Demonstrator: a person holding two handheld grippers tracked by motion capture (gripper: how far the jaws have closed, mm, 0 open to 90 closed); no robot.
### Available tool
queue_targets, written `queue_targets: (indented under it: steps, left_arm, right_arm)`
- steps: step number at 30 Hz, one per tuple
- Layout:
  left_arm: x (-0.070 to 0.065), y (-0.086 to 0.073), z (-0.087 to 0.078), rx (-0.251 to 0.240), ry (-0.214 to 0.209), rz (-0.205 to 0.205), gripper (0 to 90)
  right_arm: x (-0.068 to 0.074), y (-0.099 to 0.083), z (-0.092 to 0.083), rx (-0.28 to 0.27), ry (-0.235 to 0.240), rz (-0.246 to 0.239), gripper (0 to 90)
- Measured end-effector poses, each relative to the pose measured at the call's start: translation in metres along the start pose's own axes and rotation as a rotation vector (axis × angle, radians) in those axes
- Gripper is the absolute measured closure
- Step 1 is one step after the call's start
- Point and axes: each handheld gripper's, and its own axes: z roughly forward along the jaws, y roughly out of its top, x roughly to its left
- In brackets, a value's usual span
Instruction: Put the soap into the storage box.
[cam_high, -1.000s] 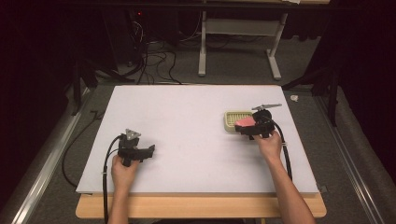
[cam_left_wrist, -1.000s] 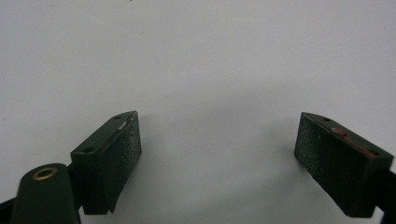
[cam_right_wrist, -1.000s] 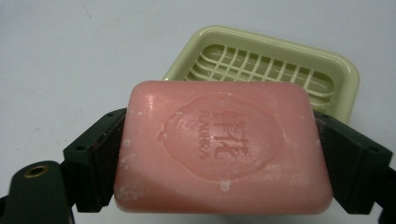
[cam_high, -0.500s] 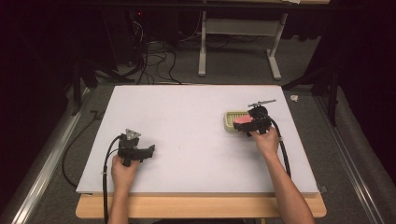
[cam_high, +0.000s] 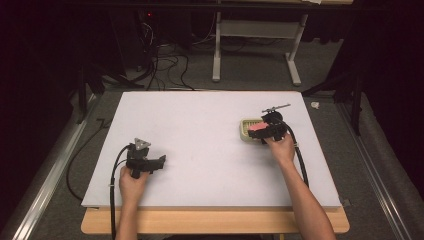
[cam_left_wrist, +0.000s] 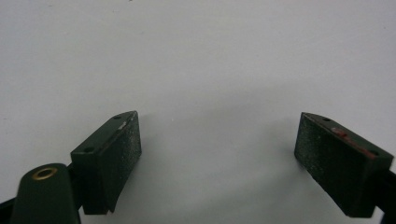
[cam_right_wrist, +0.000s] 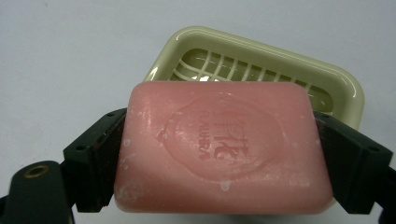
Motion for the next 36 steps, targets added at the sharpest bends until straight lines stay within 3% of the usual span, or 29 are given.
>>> queue_targets:
  steps: [13, 19, 27, 36]
  left_arm:
    - [0.0002, 0.0000, -0.0001, 0.002, -0.001, 0.002, 15.1]
    - [0.0002, 0.0000, -0.0001, 0.002, 0.000, 0.002, 15.1]
    - [0.0001, 0.0000, -0.0001, 0.002, 0.000, 0.002, 15.0]
    - [0.0001, 0.0000, -0.0002, 0.003, -0.001, 0.003, 15.1]
  right_arm:
    - [-0.0014, 0.0018, 0.0068, 0.023, -0.021, 0.024, 13.5]
    - [-0.0045, 0.0034, 0.0065, 0.014, -0.028, 0.064, 13.2]
    - [-0.0038, 0.0050, 0.0010, -0.023, -0.042, 0.053, 12.5]
    - [-0.0035, 0.0046, -0.0007, -0.026, -0.039, 0.054, 12.3]
